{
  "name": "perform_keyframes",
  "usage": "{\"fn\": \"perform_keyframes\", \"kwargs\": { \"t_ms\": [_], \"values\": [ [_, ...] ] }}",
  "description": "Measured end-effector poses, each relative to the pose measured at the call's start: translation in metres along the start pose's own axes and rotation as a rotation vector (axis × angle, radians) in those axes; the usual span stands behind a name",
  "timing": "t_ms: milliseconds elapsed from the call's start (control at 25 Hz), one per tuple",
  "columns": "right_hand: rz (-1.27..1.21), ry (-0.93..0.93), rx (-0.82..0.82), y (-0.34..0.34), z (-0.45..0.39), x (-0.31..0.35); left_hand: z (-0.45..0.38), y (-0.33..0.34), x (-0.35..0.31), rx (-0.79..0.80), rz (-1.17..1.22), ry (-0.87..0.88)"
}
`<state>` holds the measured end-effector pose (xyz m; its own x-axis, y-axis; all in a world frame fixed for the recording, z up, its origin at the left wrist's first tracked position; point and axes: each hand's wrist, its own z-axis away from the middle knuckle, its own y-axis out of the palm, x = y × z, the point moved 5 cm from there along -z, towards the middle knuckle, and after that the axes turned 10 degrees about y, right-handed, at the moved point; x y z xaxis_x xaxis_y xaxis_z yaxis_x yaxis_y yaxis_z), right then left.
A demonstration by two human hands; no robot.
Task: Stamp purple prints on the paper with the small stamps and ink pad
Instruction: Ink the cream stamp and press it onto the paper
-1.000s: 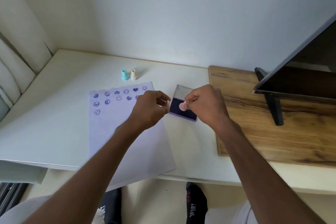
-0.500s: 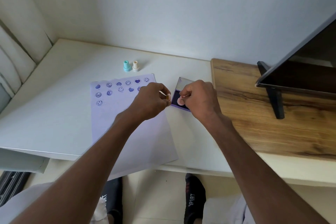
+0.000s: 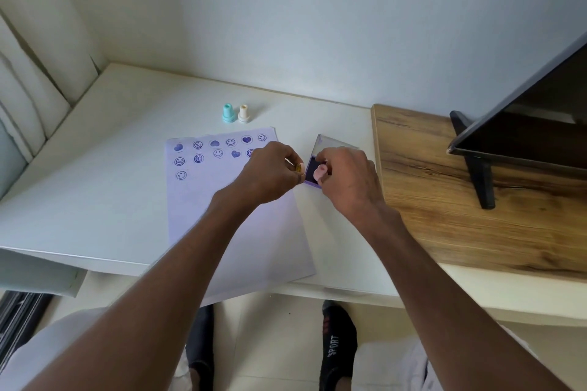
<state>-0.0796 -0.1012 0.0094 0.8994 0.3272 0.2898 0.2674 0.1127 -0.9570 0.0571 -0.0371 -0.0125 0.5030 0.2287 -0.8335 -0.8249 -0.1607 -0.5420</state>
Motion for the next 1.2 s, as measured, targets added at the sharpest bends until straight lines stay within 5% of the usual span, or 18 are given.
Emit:
{"fn": "perform_keyframes", "kwargs": {
  "t_ms": [1200],
  "values": [
    [-0.071,0.048,-0.046,0.004,0.014,0.01,0.0,0.002,0.002,-0.039,-0.049,0.029]
  ]
}}
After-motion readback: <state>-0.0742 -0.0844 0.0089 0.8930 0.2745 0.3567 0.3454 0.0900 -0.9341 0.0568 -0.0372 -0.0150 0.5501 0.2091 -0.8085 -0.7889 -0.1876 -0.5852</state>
